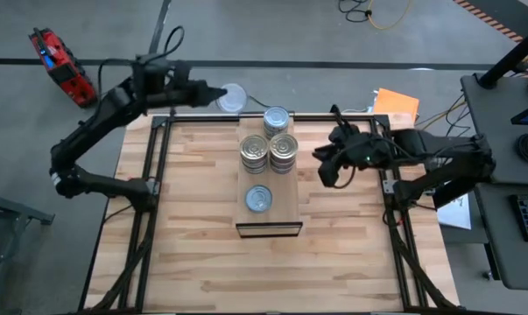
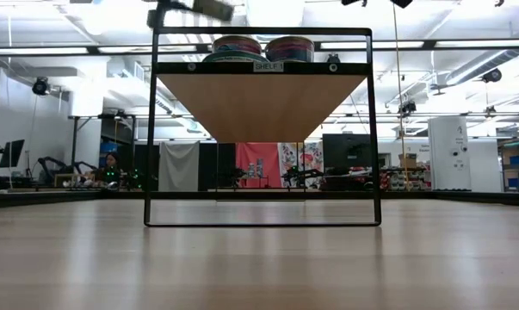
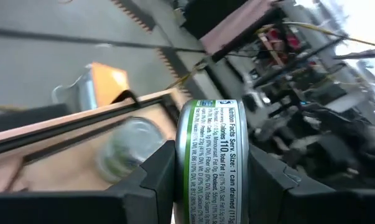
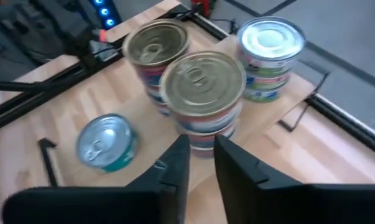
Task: Stack canned seafood by type on shelf
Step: Stack the green tuna can on top of the green tuna can on the shelf
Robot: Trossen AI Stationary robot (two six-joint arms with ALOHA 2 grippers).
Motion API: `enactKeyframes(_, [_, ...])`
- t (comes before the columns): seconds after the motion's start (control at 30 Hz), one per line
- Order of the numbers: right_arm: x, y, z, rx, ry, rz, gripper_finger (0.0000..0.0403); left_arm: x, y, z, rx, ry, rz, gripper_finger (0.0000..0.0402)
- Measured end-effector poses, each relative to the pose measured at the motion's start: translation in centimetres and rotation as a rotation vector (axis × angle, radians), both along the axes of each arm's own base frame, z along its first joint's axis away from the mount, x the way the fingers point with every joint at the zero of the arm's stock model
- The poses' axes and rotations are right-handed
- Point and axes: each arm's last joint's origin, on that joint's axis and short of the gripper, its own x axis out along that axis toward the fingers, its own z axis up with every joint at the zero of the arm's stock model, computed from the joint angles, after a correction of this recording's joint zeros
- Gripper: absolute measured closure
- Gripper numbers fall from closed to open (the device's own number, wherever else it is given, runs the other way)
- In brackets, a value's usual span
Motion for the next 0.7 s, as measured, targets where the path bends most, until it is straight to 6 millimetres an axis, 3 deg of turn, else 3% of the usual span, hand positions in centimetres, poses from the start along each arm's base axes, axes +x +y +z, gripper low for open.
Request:
enactKeyframes(0.2, [0.6,-3.2,-0.1,-0.057,0.019,-0.081,0.0386,0.4,5.3,-3.5,-0.084,0.041,-0.027,0.028])
enactKeyframes(0.33, [1.2,-6.1,-0.2,-0.043,-0.004,-0.111,0.0392,0.7,8.7,-6.2,-0.132,0.01,-0.128,0.028])
enactKeyframes(0.47, [1.1,-9.4,-0.5,-0.002,-0.011,-0.137,0.0392,-0.3,12.0,-8.8,-0.174,-0.005,-0.111,0.028])
enactKeyframes(0.7, [-0.5,-13.6,-0.6,0.015,-0.019,-0.266,0.0392,-0.3,14.6,-11.6,-0.255,-0.091,-0.187,0.028])
